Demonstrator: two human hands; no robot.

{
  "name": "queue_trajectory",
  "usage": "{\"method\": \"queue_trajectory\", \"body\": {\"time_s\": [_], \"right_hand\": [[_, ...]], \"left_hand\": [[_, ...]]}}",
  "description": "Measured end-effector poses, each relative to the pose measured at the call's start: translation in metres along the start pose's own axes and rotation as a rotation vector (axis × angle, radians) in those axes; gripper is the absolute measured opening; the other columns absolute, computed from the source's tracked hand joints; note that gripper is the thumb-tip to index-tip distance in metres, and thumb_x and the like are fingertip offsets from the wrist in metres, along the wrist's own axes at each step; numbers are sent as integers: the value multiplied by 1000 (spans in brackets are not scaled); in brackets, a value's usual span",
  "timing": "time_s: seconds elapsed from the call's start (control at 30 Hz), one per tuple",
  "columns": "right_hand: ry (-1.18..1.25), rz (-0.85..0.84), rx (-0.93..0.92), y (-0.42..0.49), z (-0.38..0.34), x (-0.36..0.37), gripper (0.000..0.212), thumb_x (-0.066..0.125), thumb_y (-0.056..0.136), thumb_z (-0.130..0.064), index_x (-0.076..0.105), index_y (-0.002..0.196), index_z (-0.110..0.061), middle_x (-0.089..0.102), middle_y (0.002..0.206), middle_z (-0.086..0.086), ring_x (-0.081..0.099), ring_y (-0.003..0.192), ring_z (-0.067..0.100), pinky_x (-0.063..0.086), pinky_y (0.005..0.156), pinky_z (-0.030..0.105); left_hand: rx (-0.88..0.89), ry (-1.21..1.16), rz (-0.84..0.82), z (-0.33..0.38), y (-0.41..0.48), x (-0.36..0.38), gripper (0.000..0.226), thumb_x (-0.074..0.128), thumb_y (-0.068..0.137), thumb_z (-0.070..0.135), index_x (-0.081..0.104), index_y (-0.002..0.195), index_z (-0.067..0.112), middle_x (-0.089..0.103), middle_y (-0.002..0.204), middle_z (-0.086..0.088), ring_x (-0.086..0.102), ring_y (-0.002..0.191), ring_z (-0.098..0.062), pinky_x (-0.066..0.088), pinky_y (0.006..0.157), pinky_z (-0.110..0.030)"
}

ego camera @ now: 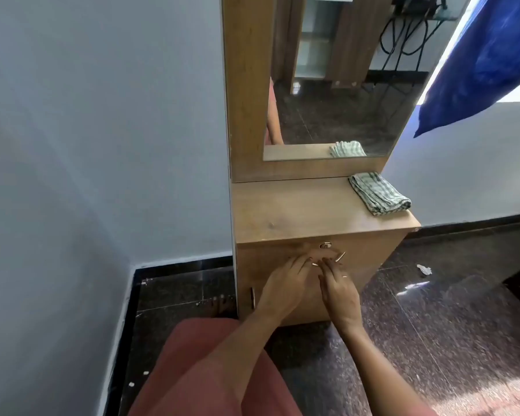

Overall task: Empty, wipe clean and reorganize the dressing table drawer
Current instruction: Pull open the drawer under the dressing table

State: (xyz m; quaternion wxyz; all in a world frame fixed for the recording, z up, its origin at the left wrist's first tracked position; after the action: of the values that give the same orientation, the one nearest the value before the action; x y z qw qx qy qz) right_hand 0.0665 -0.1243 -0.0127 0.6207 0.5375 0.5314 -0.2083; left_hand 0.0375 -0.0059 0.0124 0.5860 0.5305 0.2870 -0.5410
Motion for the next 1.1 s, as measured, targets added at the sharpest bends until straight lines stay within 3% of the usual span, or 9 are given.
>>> {"method": "queue_trajectory", "body": {"time_s": [0.07, 0.23, 0.37, 0.47, 0.6, 0.73, 0.87, 1.1], "right_hand": [[34, 12, -9, 5, 6, 4, 30, 58, 73, -10, 67, 101, -5, 70, 101, 9, 69, 80, 25, 54, 63, 26], [137, -4, -20, 18, 14, 5, 20, 69, 71, -7, 68, 91, -7, 71, 87, 9, 69, 76, 26, 53, 54, 27], [90, -11, -38, 25, 16, -3, 15, 64, 68, -15, 70, 82, -14, 71, 75, 3, 68, 63, 22, 45, 41, 22], [68, -2, -40, 23, 18, -5, 22, 51, 76, -26, 70, 78, -16, 71, 71, 0, 68, 60, 18, 42, 40, 22], [169, 15, -27, 8, 21, -8, 28, 45, 78, -28, 68, 79, -12, 72, 78, 3, 69, 68, 21, 48, 48, 22], [142, 45, -81, -13, 22, -24, 21, 49, 77, -27, 65, 77, -15, 71, 74, -1, 65, 67, 14, 42, 58, 20], [60, -17, -91, -40, 28, -32, 26, 45, 77, -28, 67, 72, -15, 70, 69, -1, 66, 58, 16, 44, 44, 23], [-41, -73, -124, -85, 32, -55, 29, 43, 77, -33, 63, 62, -19, 65, 58, -3, 62, 46, 15, 36, 32, 22]], "left_hand": [[-25, -95, -67, -1, 9, 7, 44, 36, 69, 18, 71, 97, 19, 71, 95, 8, 68, 84, -7, 53, 61, -16], [28, -50, -62, 3, 23, 20, 33, 40, 65, 19, 70, 78, 24, 68, 82, 14, 65, 77, -3, 48, 50, -12], [-10, 24, -68, 8, 32, 18, 26, 39, 65, 21, 63, 58, 24, 61, 64, 12, 62, 64, -1, 40, 38, -15], [-43, 66, -39, 10, 33, 13, 27, 36, 65, 22, 60, 51, 22, 57, 55, 9, 59, 57, -3, 34, 32, -18], [-10, 106, -5, 20, 24, 9, 23, 41, 66, 20, 59, 50, 23, 57, 54, 9, 58, 56, -3, 32, 31, -18], [81, 84, 53, 34, 3, 9, 13, 74, 59, 16, 63, 57, 23, 61, 59, 8, 60, 59, -6, 38, 34, -17], [84, 88, 25, 55, -18, 10, 27, 87, 45, 21, 61, 52, 23, 59, 55, 9, 58, 54, -4, 36, 33, -17], [167, 155, -24, 89, -59, 3, 23, 82, 46, 21, 60, 49, 25, 57, 51, 9, 55, 49, -2, 33, 32, -16]]}}
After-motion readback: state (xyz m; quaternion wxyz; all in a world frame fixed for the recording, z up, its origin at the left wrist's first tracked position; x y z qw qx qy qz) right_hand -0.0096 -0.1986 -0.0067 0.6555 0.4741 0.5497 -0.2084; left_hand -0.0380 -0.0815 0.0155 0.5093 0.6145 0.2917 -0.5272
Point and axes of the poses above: each hand's wrist, its own y-axis towards the middle knuckle, its own x-axis out of the palm, z = x × y, the point moved 4 cm from there along y, towards the middle knuckle
